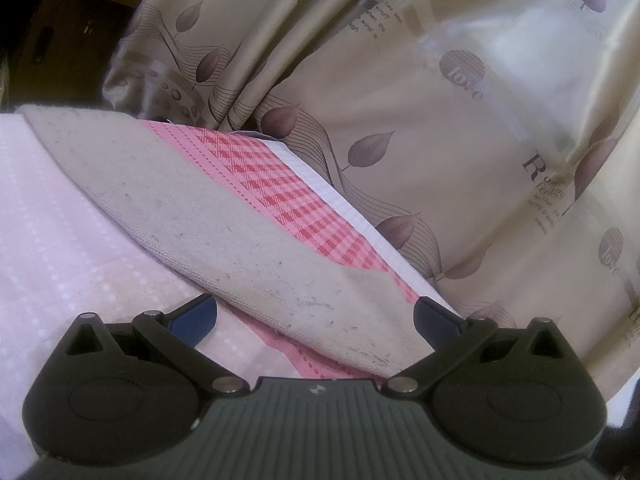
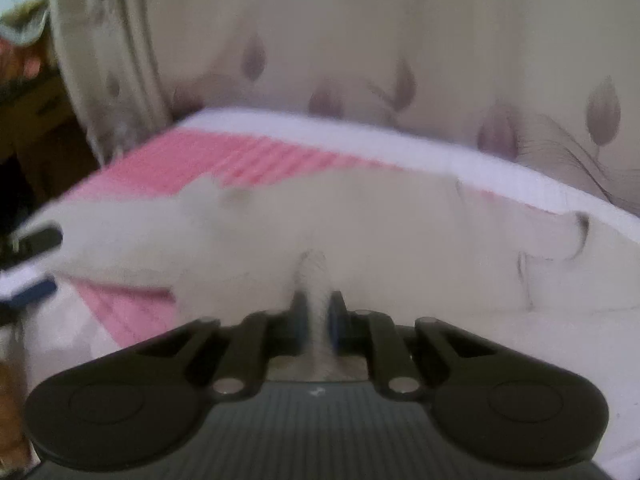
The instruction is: Fold small clothes
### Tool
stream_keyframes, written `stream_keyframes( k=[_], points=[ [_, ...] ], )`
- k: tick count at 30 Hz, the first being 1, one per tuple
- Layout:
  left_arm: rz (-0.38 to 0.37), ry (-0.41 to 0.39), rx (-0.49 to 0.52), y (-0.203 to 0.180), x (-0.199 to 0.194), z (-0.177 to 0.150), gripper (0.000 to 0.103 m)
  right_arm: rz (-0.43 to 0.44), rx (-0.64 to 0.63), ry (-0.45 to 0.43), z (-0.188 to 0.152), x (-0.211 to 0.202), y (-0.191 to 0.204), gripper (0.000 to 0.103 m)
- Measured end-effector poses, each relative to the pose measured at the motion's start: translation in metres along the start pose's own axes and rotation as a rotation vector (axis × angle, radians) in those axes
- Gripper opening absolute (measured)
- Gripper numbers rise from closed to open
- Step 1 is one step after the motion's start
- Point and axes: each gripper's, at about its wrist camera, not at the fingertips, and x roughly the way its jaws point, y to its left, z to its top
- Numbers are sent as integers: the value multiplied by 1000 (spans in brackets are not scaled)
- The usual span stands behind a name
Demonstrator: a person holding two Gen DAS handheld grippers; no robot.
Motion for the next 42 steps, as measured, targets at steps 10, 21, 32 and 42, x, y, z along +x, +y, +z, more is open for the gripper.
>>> stream_keyframes(
  k=[10,21,32,42],
  points=[
    [2,-4,-5,-1,0,0,103,87,127,-133,23,16,-10,14],
    [-28,-12,-129,23,-26,16,103,267,325,-250,-34,-69,-55,46],
    [53,275,-465,196,-61,178,94,166,168,-184,-108,-106,-42,71],
    [-77,452,-830,289,16,174,85,83,119,-147,-111,-96,-28,71]
  ],
)
